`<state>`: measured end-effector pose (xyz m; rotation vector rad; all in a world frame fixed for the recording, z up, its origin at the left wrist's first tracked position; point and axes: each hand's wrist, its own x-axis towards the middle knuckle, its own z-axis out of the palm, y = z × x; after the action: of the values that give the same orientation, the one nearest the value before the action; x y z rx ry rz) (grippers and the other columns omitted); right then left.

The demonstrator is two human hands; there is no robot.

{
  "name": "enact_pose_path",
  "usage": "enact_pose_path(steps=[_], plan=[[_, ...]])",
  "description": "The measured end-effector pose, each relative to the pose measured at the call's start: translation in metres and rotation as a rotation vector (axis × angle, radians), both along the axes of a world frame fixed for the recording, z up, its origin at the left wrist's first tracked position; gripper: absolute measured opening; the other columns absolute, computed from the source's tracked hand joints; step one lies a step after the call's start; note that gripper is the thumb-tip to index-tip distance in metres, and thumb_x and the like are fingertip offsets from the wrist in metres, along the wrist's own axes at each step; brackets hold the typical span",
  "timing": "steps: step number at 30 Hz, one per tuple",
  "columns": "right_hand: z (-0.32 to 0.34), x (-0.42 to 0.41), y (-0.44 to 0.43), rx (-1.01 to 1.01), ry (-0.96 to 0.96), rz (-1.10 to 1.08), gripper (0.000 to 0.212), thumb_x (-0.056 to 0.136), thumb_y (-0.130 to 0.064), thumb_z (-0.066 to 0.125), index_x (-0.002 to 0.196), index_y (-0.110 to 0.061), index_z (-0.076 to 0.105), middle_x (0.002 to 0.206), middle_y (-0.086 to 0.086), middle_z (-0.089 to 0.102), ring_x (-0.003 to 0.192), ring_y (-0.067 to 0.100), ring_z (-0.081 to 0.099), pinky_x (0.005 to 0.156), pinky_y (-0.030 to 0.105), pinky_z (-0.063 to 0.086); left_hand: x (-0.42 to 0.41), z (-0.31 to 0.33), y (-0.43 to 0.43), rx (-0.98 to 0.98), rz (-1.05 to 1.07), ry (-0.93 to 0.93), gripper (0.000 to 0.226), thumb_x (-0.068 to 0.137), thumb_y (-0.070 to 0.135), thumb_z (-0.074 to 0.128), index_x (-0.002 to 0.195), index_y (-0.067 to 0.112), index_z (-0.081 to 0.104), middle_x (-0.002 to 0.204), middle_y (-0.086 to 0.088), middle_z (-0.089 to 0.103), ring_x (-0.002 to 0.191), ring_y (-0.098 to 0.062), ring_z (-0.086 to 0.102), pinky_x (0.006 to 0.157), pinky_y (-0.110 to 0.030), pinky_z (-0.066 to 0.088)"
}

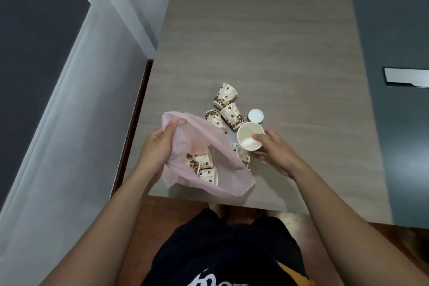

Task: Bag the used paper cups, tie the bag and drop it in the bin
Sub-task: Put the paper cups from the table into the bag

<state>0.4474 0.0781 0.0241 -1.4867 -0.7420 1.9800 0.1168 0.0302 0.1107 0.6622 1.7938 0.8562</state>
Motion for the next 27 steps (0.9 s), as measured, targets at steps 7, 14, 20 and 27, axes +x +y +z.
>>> enact_pose_path(steps=[7, 14, 20, 27], plan=[[0.026, -0.082, -0.023, 0.006, 0.053, 0.456, 0.037, 0.094, -0.038, 0.088, 0.129, -0.03, 0.081, 0.129, 0.007, 0.081, 0.114, 0.021, 0.081, 0.091, 0.035, 0.068, 0.013, 0.024, 0.003, -0.065, 0.098, -0.165, 0.048, 0.105, 0.062, 0.069, 0.12, 0.02, 0.086, 0.112, -0.008, 0.089, 0.109, -0.032, 0.086, 0.097, -0.047, 0.068], [0.052, -0.164, -0.02, 0.558, -0.298, 0.573, 0.052, 0.094, -0.052, 0.084, 0.137, -0.024, 0.076, 0.132, -0.004, 0.068, 0.105, 0.009, 0.069, 0.098, 0.027, 0.053, -0.005, 0.076, 0.014, 0.017, 0.169, -0.611, 0.058, 0.111, 0.047, 0.066, 0.152, 0.006, 0.07, 0.132, -0.022, 0.078, 0.108, -0.032, 0.079, 0.088, -0.042, 0.067], [0.043, -0.132, 0.008, 0.606, -1.016, 0.3, 0.088, 0.086, -0.057, 0.086, 0.157, -0.025, 0.047, 0.156, 0.007, 0.045, 0.144, 0.031, 0.043, 0.12, 0.054, 0.042, -0.046, 0.099, 0.015, 0.119, 0.153, -0.724, 0.043, 0.113, 0.04, 0.061, 0.145, 0.013, 0.069, 0.118, -0.014, 0.08, 0.107, -0.028, 0.081, 0.087, -0.041, 0.071], [0.072, -0.146, 0.037, 0.562, -0.677, 0.458, 0.032, 0.11, -0.02, 0.058, 0.083, -0.006, 0.068, 0.074, 0.007, 0.062, 0.075, 0.022, 0.053, 0.069, 0.04, 0.04, -0.067, 0.076, 0.01, 0.095, 0.097, -0.237, 0.049, 0.094, 0.057, 0.077, 0.123, 0.018, 0.087, 0.118, -0.014, 0.088, 0.113, -0.036, 0.084, 0.109, -0.062, 0.063]])
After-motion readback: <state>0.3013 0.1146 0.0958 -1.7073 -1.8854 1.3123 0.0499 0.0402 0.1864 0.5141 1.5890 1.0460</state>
